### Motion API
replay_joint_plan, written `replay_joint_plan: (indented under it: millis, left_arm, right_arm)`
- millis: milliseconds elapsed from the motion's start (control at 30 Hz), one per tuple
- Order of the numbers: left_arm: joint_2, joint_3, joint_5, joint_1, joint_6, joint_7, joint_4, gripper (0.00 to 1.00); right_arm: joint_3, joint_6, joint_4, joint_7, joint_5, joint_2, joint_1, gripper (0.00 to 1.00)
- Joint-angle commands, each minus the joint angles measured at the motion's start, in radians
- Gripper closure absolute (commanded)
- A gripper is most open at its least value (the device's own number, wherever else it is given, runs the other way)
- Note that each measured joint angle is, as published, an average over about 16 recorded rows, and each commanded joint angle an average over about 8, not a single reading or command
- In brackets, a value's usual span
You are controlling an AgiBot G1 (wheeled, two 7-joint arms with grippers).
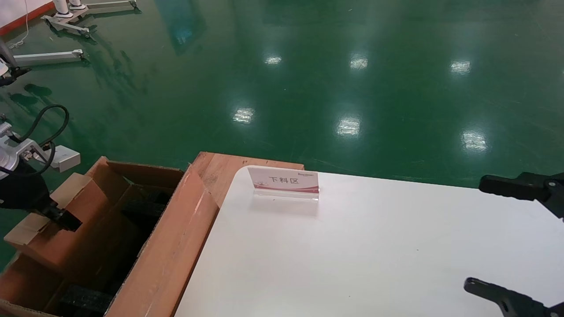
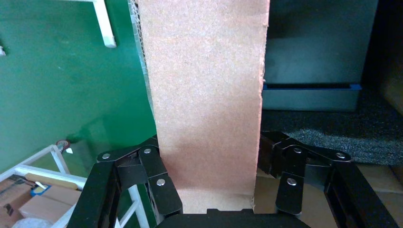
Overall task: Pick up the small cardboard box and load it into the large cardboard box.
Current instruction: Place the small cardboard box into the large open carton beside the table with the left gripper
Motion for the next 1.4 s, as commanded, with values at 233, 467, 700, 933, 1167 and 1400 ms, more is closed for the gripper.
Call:
replay_joint_plan:
  millis: [233, 467, 700, 933, 1167, 1400]
  left_arm:
    - [0.009, -0.003, -0.011, 0.045, -0.02, -0.011, 0.024, 1.0]
    - [0.018, -0.009, -0.03, 0.098, -0.036, -0.022, 0.045, 1.0]
    - [0.024, -0.013, -0.046, 0.148, -0.037, -0.022, 0.076, 0.98]
    - [0.026, -0.016, -0.058, 0.169, -0.031, -0.022, 0.102, 0.1]
    - [0.026, -0.017, -0.06, 0.172, -0.03, -0.023, 0.107, 0.0]
    - [0.025, -0.016, -0.058, 0.169, -0.03, -0.021, 0.102, 0.0]
  right_arm:
    - [0.0, 0.0, 0.0, 0.0, 0.0, 0.0, 0.0, 0.0]
    - [-0.001, 0.0, 0.0, 0.0, 0.001, 0.0, 0.0, 0.0]
    - [-0.001, 0.001, 0.0, -0.001, 0.001, 0.0, 0.0, 0.0]
    - [-0.001, 0.001, 0.0, -0.001, 0.001, 0.001, 0.0, 0.0]
    - [-0.001, 0.001, 0.0, -0.001, 0.001, 0.001, 0.0, 0.0]
    - [-0.001, 0.001, 0.0, -0.001, 0.001, 0.001, 0.0, 0.0]
